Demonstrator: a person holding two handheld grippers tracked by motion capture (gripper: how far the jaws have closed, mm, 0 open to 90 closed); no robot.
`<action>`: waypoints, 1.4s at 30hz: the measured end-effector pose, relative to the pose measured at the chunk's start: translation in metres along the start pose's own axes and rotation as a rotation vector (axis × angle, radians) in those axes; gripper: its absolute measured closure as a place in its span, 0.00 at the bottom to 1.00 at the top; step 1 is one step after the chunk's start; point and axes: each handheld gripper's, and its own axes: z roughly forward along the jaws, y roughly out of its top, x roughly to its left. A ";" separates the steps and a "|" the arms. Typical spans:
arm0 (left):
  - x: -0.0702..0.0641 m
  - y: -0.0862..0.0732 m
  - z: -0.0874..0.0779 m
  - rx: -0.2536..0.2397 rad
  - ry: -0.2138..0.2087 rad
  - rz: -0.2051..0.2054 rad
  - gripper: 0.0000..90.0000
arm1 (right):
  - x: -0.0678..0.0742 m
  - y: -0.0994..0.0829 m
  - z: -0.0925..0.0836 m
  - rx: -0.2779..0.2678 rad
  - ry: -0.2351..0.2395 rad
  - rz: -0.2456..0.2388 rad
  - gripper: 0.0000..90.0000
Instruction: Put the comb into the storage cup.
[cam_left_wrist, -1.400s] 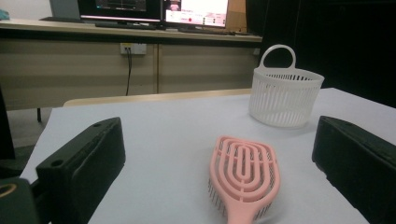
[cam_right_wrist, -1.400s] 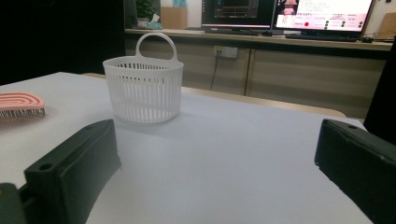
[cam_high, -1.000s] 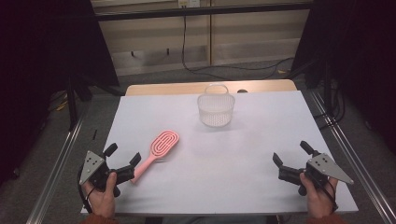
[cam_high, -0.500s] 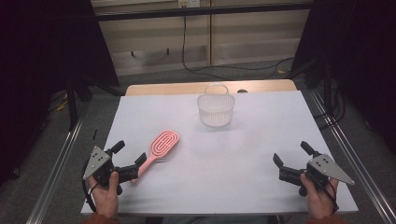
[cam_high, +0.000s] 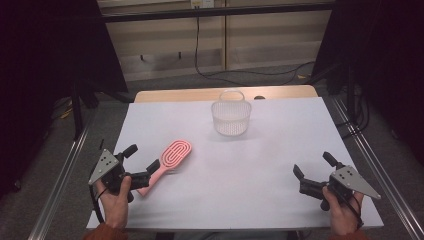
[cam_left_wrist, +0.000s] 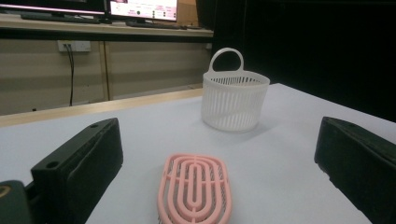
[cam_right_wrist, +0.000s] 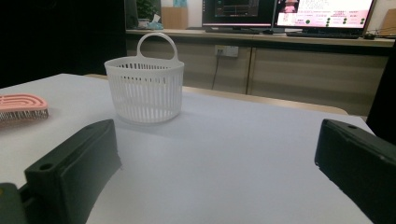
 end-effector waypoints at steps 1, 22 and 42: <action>-0.002 0.000 0.004 0.010 0.000 0.032 0.02 | 0.001 0.000 0.000 0.001 0.007 -0.004 0.00; 0.009 0.018 0.027 -0.015 -0.012 0.055 0.03 | 0.001 0.000 0.000 0.004 0.008 0.002 0.00; 0.015 0.044 0.067 -0.027 -0.026 0.086 0.02 | 0.001 -0.001 0.002 0.010 0.011 0.001 0.00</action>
